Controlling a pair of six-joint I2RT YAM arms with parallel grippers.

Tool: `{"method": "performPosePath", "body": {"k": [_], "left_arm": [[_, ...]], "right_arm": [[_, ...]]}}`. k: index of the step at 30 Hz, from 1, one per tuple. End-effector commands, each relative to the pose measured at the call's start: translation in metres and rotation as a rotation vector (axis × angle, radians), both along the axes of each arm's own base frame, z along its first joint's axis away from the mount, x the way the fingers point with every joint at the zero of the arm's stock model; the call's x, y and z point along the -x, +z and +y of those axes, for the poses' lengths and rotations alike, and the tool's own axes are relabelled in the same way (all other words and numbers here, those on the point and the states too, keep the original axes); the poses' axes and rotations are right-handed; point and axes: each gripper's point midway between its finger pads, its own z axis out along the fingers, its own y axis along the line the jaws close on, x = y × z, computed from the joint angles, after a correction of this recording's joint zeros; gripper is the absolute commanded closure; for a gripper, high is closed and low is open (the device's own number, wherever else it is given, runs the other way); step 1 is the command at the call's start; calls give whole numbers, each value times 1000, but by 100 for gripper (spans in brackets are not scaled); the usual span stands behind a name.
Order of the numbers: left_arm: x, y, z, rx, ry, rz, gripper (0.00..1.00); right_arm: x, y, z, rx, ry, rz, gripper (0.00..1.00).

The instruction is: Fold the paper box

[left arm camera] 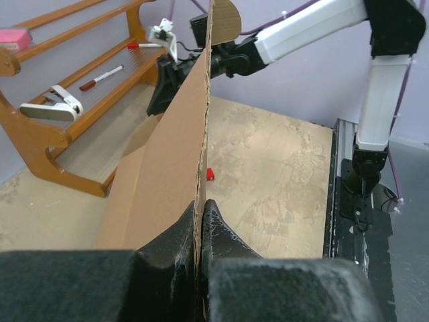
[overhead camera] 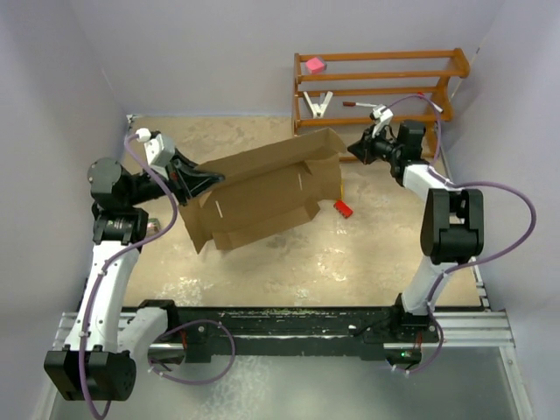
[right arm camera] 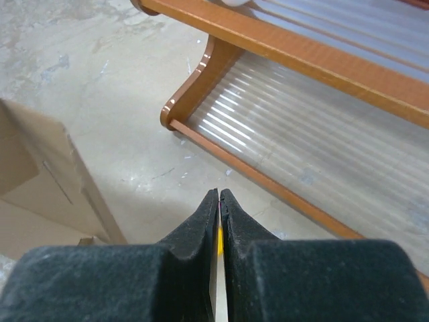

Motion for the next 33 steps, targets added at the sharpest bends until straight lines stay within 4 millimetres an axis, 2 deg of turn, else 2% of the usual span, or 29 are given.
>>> {"method": "performPosePath", "body": {"k": [1, 5, 9, 12, 18, 21, 26, 33], "left_arm": [[14, 12, -4, 2, -49, -52, 96], [16, 12, -5, 0, -53, -59, 96], [17, 11, -6, 0, -62, -63, 96], [20, 11, -7, 2, -76, -66, 96], [26, 13, -8, 2, -81, -81, 96], [27, 14, -8, 1, -81, -88, 96], [27, 13, -8, 0, -82, -89, 96], [30, 13, -8, -4, -91, -102, 96]], "right_arm": [[-2, 11, 21, -16, 64, -1, 93], [27, 5, 42, -44, 218, 18, 91], [56, 0, 54, -51, 342, 12, 87], [61, 3, 64, -51, 391, -10, 83], [74, 7, 90, -66, 505, -50, 66], [84, 10, 93, -79, 544, -66, 57], [107, 18, 94, -65, 605, -134, 49], [118, 19, 97, -69, 625, -157, 43]]}}
